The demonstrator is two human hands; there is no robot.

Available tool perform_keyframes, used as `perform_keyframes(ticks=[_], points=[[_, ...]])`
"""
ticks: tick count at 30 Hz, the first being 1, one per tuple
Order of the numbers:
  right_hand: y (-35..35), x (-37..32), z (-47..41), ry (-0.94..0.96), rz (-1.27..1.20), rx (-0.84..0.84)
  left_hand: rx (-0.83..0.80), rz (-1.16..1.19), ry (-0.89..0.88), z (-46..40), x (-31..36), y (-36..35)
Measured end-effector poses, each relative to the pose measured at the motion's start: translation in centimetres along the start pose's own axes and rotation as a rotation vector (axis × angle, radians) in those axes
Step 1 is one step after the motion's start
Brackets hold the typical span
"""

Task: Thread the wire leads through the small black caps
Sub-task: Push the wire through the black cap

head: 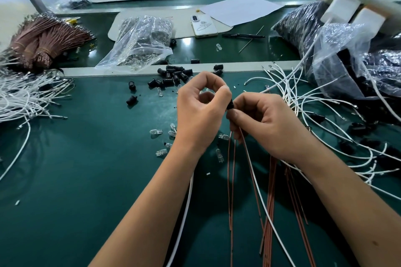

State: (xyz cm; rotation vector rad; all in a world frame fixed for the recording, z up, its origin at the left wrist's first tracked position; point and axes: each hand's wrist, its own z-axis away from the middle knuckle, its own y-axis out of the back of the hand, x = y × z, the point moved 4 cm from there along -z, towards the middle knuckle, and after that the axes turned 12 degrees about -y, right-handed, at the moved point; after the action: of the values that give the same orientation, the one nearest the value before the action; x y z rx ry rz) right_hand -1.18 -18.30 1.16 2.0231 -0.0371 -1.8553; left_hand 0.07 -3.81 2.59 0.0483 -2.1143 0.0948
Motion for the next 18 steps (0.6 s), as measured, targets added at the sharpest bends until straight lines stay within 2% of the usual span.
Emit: perform_keyframes(ticks=[9,12,18], points=[[0.5,0.02,-0.15,-0.002,-0.134,0.041,-0.056,0.095,0.12,-0.04,-0.55,-0.07],[0.64,0.06,-0.21,0.005,-0.152,0.048,-0.091,0.083,0.123,-0.03,-0.68,-0.22],[0.68,0.27,-0.33,-0.003,-0.151,0.052,-0.057,0.113,0.104,-0.11,-0.61,-0.05]])
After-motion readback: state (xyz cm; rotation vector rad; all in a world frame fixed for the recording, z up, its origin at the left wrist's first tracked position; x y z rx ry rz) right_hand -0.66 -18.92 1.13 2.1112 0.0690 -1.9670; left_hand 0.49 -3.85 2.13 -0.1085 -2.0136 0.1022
